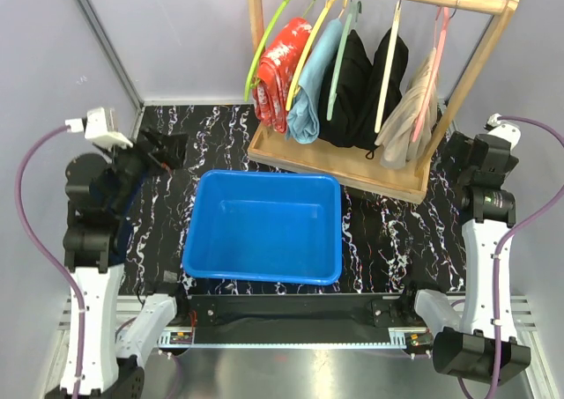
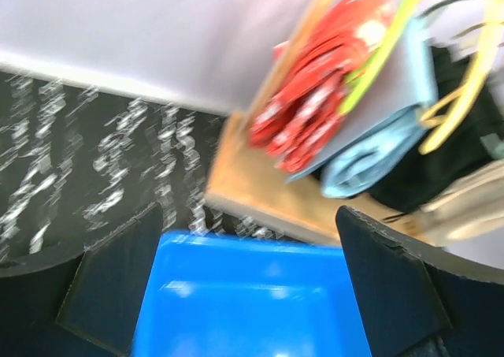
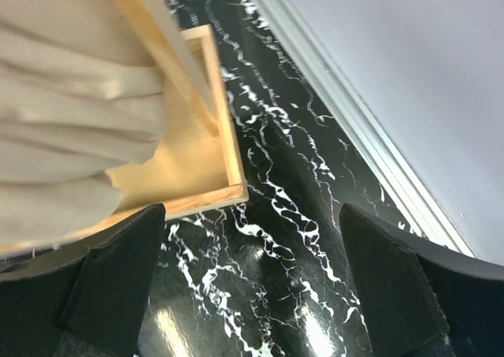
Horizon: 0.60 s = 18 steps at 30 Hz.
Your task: Remove the trousers from the hanger
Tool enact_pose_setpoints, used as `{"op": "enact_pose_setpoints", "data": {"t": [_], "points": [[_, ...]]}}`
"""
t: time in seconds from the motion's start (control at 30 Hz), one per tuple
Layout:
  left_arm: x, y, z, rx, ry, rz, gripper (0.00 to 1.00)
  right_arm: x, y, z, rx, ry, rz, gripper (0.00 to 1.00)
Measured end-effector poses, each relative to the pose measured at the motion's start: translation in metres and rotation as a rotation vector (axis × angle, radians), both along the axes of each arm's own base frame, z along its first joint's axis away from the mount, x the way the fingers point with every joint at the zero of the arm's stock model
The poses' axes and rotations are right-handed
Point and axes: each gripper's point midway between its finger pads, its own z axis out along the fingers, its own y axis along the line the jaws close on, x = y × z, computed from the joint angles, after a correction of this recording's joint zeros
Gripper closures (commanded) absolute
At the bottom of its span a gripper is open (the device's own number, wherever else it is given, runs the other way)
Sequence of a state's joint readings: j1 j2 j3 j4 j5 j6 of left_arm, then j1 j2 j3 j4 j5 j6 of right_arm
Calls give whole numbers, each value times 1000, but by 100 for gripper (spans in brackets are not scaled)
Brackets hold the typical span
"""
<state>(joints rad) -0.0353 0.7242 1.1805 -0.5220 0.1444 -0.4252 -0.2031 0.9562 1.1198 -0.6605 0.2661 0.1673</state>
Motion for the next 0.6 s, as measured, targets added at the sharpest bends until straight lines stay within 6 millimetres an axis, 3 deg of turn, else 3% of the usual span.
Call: {"op": "enact_pose_setpoints", "data": {"t": [0.13,0.3,0.4,0.6], "points": [[23,-21,39,-47,-34,-107,1,-2,11,0,-28,23,105,0],[66,-53,81,-78,-66,-236,1,-3,21,0,-101,61,253,0],[99,-85,99,-75,-66,-315,1,-4,24,0,-158,84,319,0],[158,-140,113,-33,-45,-388,2,-13,34,-1,-240,122,464,0]]}}
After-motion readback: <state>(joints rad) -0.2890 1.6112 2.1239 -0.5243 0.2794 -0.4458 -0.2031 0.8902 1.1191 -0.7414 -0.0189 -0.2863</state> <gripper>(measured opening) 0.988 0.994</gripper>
